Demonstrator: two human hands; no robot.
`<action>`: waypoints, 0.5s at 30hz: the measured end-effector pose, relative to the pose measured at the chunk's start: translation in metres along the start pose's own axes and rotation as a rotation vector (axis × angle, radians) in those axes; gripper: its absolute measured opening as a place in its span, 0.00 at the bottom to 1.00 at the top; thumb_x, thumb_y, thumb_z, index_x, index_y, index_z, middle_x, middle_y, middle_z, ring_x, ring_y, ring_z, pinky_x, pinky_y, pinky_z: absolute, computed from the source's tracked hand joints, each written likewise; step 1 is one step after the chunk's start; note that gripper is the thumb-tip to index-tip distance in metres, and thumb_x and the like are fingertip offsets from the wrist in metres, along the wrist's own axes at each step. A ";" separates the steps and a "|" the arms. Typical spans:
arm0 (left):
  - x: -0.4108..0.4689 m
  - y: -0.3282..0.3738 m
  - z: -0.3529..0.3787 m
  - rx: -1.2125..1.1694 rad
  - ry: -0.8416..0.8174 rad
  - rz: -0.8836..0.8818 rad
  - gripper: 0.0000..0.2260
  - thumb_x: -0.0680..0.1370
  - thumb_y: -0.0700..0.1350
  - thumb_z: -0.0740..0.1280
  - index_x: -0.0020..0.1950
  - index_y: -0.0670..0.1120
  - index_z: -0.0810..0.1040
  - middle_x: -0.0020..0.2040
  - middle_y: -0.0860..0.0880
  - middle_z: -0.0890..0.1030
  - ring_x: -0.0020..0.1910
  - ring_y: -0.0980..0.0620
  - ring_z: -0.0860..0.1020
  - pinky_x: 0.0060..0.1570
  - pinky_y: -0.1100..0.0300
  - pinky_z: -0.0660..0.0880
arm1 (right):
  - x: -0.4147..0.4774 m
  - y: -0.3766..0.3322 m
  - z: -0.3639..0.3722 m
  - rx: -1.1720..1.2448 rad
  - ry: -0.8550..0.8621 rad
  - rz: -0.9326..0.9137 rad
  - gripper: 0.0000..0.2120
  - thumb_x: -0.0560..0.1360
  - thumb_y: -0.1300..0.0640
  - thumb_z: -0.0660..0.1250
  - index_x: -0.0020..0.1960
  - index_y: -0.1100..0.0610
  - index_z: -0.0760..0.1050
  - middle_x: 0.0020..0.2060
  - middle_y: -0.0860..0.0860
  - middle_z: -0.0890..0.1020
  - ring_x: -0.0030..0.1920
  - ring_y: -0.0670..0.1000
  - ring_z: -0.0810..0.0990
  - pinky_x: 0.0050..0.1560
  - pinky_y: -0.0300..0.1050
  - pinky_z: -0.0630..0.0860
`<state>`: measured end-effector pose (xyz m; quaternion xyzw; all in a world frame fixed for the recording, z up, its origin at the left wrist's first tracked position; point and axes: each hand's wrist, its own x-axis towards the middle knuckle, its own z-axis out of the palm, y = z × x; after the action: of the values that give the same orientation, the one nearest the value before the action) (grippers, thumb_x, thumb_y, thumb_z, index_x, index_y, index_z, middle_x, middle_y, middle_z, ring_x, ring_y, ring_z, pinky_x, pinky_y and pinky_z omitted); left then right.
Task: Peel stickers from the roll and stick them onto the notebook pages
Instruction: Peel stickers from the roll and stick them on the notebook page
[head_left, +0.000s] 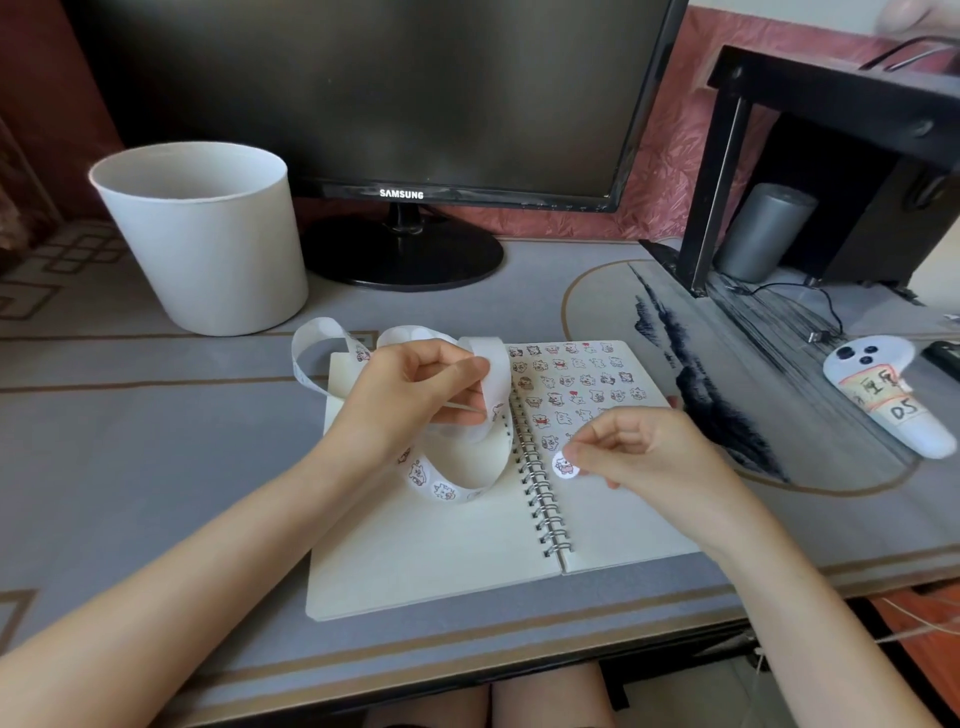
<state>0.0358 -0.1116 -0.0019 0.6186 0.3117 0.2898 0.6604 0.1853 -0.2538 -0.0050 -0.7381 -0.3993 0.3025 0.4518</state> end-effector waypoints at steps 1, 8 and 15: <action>0.000 0.000 0.000 0.001 0.001 -0.002 0.05 0.76 0.38 0.67 0.43 0.36 0.79 0.29 0.49 0.80 0.29 0.56 0.79 0.33 0.66 0.78 | 0.001 0.001 0.001 -0.012 0.010 0.006 0.03 0.69 0.62 0.74 0.38 0.57 0.81 0.34 0.53 0.84 0.33 0.44 0.77 0.30 0.30 0.70; 0.000 0.000 -0.001 0.009 0.001 -0.007 0.05 0.76 0.39 0.67 0.43 0.37 0.79 0.29 0.49 0.80 0.29 0.56 0.79 0.33 0.67 0.78 | 0.003 0.004 0.005 -0.030 0.033 0.002 0.05 0.68 0.63 0.74 0.36 0.55 0.81 0.30 0.48 0.83 0.28 0.38 0.76 0.30 0.27 0.68; 0.000 0.000 -0.001 0.007 -0.001 -0.003 0.06 0.77 0.39 0.67 0.44 0.36 0.79 0.30 0.49 0.80 0.29 0.56 0.79 0.33 0.66 0.78 | 0.002 0.005 0.007 -0.042 0.046 -0.018 0.07 0.68 0.64 0.74 0.35 0.55 0.80 0.27 0.46 0.82 0.27 0.37 0.74 0.30 0.27 0.68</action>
<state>0.0347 -0.1112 -0.0015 0.6207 0.3132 0.2874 0.6588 0.1823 -0.2499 -0.0124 -0.7505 -0.4017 0.2730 0.4481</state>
